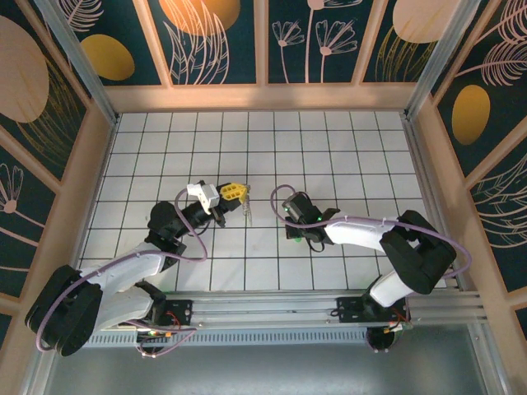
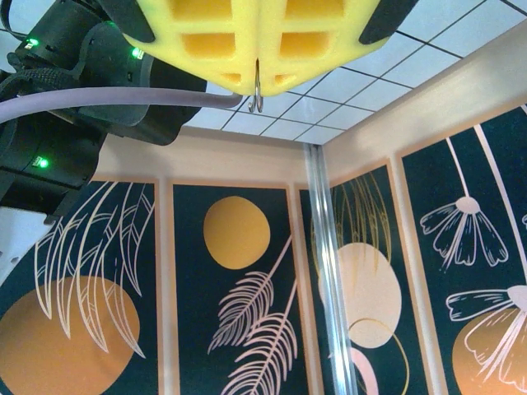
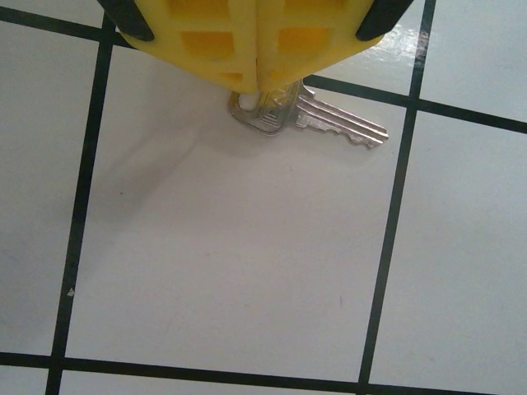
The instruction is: Put the keys on the keyring
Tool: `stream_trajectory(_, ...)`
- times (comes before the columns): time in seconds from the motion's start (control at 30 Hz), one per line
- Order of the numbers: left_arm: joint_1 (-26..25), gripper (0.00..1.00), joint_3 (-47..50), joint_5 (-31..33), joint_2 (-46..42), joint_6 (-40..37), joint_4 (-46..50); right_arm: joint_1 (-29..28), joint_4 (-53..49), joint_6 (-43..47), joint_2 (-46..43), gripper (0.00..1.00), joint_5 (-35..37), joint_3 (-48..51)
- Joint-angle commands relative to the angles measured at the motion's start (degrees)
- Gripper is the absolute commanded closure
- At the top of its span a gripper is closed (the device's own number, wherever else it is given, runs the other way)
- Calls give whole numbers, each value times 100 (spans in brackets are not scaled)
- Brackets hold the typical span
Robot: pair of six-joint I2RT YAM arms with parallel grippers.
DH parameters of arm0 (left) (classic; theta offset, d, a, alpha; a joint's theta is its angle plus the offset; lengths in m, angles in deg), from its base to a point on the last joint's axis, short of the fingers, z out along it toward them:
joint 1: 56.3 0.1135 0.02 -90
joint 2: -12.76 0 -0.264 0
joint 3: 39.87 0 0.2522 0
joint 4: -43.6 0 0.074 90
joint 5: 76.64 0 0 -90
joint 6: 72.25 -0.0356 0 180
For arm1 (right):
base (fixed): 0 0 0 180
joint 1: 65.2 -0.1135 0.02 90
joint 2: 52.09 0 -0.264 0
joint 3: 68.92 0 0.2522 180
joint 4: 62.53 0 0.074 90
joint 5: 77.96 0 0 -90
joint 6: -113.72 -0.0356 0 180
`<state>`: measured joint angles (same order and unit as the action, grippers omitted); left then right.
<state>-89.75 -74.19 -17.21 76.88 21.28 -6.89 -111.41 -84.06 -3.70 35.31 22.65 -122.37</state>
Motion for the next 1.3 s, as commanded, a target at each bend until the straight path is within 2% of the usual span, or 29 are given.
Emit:
stream_trajectory(0.0,-30,100,-48,-31,22,94,-136,35,110,-9,-328,100,-103,2)
stream_trajectory(0.33,-30,100,-185,67,21,3,201,816,710,149,-1720,100,-941,345)
stream_trajectory(0.7,-30,100,-438,22,267,-63,479,1912,1696,439,-2613,100,-2741,622)
stream_trajectory(1.27,-30,100,-895,-240,668,-362,914,2455,3381,870,-3162,100,-4682,1142)
